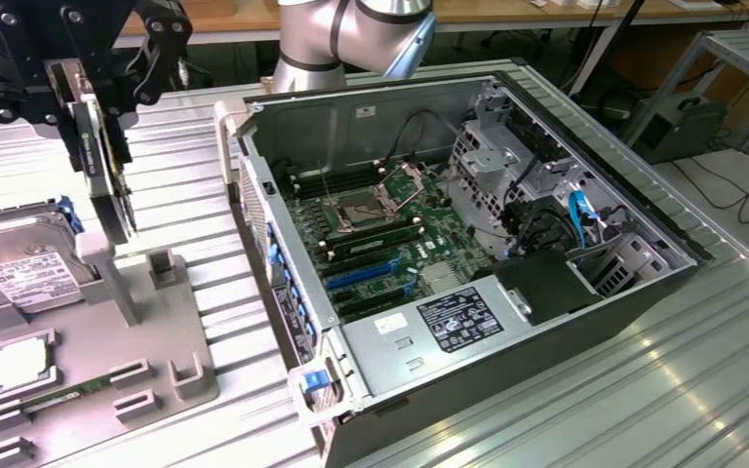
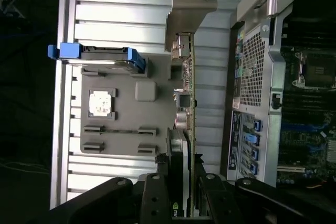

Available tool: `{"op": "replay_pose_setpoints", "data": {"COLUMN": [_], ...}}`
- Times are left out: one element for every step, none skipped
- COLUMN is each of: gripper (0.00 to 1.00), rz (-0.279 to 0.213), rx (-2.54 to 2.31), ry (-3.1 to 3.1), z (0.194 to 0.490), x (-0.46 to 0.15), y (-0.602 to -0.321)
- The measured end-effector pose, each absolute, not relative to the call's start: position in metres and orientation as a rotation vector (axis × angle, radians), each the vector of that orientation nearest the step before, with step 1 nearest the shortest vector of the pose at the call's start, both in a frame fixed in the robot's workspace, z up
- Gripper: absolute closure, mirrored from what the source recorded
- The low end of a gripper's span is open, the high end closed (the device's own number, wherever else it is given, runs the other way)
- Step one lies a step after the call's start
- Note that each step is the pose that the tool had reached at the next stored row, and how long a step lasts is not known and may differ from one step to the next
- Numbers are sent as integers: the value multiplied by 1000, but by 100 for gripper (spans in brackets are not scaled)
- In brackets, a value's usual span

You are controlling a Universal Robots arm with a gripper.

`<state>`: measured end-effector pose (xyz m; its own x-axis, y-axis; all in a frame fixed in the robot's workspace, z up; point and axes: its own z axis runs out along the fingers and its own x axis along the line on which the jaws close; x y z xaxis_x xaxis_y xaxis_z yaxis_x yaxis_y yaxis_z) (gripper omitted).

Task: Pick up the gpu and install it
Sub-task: 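Pick up the gpu and move the gpu toward the slot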

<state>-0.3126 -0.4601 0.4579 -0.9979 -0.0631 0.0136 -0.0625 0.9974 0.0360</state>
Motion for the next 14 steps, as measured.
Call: {"op": "replay_pose_setpoints", "data": {"gripper": [72, 72, 72, 72, 72, 72, 72, 72, 72, 72, 72, 72, 72, 72], "rz": [-56, -55, -55, -55, -55, -55, -55, -55, -55, -55, -54, -54, -54, -54], "rx": [98, 99, 99, 99, 99, 99, 99, 100, 100, 100, 100, 100, 101, 101], "ry": [-3125, -3125, -3126, -3128, -3133, -3138, -3143, -3149, -3153, -3156, -3158, -3160, -3162, -3163], "z": [464, 464, 463, 463, 463, 462, 462, 462, 461, 461, 461, 461, 461, 461], "x": [-313, -312, -311, -311, -310, -310, -310, -310, -309, -308, -308, -307, -305, -304], "y": [-460, -460, -460, -460, -460, -460, -460, -460, -460, -460, -460, -460, -460, -460]}}
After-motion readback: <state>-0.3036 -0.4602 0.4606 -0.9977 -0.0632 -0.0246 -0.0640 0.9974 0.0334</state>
